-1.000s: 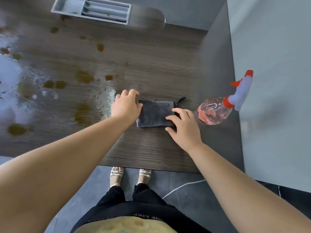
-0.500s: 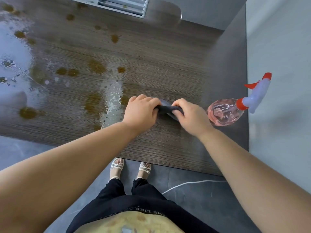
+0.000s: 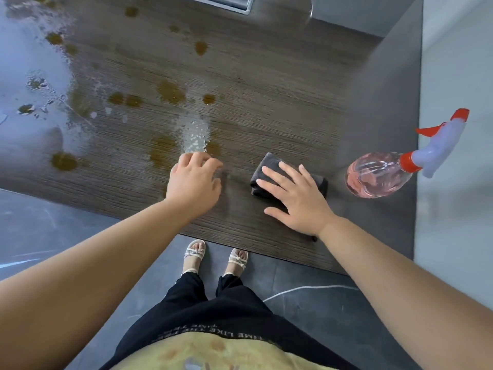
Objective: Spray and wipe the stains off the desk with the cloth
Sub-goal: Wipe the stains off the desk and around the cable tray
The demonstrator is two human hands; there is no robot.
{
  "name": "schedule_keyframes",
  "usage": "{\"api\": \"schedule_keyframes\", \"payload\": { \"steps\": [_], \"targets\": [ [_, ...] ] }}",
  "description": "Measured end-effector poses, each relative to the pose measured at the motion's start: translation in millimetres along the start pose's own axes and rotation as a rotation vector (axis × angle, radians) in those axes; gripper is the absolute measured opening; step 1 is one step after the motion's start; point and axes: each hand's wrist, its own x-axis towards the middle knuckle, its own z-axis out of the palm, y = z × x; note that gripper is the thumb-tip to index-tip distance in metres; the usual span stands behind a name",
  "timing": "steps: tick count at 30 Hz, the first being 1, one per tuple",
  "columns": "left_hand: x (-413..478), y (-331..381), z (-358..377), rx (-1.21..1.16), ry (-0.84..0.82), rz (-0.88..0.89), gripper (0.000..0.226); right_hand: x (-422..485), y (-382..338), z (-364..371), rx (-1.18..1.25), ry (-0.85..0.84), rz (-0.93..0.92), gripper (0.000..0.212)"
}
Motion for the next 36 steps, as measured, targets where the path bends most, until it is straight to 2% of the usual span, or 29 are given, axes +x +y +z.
{"api": "schedule_keyframes", "payload": {
  "steps": [4,8,11,13,14,17,19,23,24,26,29,30,31,34,36],
  "targets": [
    [-14.2,-33.6,-1.1,0.031,-0.004,-0.125,0.043,6.7,20.3,8.6,-0.119,0.033,-0.053,0.051],
    [-22.5,-44.7,5.0,0.034,-0.011,-0.151,0.046,-5.4,-13.7,19.1,-0.076,0.151,0.067,0.050],
    [-22.8,-51.8,2.9,0.003,0.010,-0.170,0.046,-23.4,-38.1,30.5,-0.101,0.104,-0.087,0.047],
    [-21.7,-56.0,0.6,-0.006,0.005,-0.166,0.046,-15.3,-26.9,27.2,-0.131,0.093,-0.103,0.045],
    [-22.1,-58.7,-0.6,-0.006,-0.001,-0.163,0.045,-5.3,-20.4,25.8,-0.142,0.106,-0.038,0.045],
    [-23.6,-65.3,-3.2,-0.006,0.001,-0.157,0.044,37.4,-19.4,16.9,-0.112,0.145,0.340,0.047],
    [-27.5,-70.0,-3.6,-0.026,0.000,-0.173,0.045,53.8,-46.5,21.6,-0.107,0.162,0.411,0.048],
    [-40.4,-85.5,-2.3,-0.063,-0.009,-0.206,0.048,25.4,-63.7,34.4,-0.136,0.106,0.013,0.046],
    [-44.4,-90.4,-2.0,-0.074,-0.009,-0.212,0.049,19.5,-55.8,33.2,-0.151,0.092,-0.026,0.046],
    [-50.7,-98.9,-2.2,-0.085,-0.002,-0.227,0.049,26.2,-38.8,28.1,-0.176,0.096,0.093,0.047],
    [-57.6,-111.5,-3.8,-0.096,0.004,-0.255,0.050,70.6,-52.6,24.6,-0.097,0.154,0.541,0.049],
    [-58.9,-114.1,-4.2,-0.099,0.009,-0.262,0.051,81.5,-68.0,25.7,-0.062,0.146,0.616,0.050],
    [-60.4,-116.8,-3.7,-0.103,0.011,-0.267,0.050,85.7,-84.9,27.7,-0.052,0.138,0.598,0.050],
    [-64.6,-125.7,-2.1,-0.102,-0.001,-0.259,0.051,57.3,-112.7,39.4,-0.109,0.080,0.185,0.050],
    [-66.0,-130.8,-1.3,-0.094,-0.022,-0.230,0.053,32.2,-98.9,39.5,-0.128,0.024,0.029,0.048]
  ]
}}
